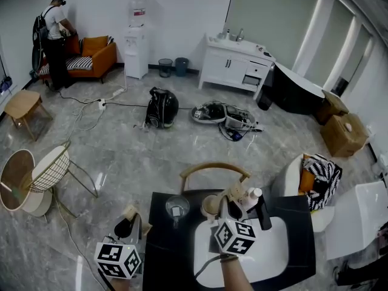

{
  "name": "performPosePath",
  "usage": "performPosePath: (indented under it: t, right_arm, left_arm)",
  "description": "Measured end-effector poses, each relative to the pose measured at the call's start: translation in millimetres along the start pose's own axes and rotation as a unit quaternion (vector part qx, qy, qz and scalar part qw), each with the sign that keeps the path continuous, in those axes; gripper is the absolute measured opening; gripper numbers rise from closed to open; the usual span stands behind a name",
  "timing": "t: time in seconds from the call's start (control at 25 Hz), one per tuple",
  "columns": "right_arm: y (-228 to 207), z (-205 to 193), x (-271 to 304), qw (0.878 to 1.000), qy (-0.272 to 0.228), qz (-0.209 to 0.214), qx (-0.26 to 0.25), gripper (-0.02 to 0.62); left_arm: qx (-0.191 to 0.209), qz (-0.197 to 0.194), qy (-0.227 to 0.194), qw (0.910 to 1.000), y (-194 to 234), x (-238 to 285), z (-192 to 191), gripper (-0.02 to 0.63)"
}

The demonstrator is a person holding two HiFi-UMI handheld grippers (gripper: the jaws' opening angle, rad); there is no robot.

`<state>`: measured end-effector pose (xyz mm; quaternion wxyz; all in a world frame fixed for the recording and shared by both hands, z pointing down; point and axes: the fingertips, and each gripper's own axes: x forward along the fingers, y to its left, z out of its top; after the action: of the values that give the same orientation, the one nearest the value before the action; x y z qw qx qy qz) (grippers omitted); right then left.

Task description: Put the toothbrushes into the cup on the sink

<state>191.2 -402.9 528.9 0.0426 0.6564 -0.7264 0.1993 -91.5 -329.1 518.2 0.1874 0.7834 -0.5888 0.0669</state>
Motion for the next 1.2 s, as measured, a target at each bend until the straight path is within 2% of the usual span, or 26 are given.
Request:
performPosePath:
  t: [0.44,0.64,1.2]
  right_arm:
    - [2,-12,6,1.0,0.015,-0.009,-0.008,0.035]
    - [-2,-15,5,0.999,0.027,-0.024,-0.013,0.114]
    - [-13,-27,-11,0.998,0.044,-0.051,-0.007,0.13]
  left_arm:
    - [-0.003,0.006,0.003,1.0,7,-2,-4,0.038]
    - [-0.004,0.003,0.004,1.0,7,-2,-3,0.038]
    - [-0.004,-0.009,0.005,0.9999,3,-10,-6,0.038]
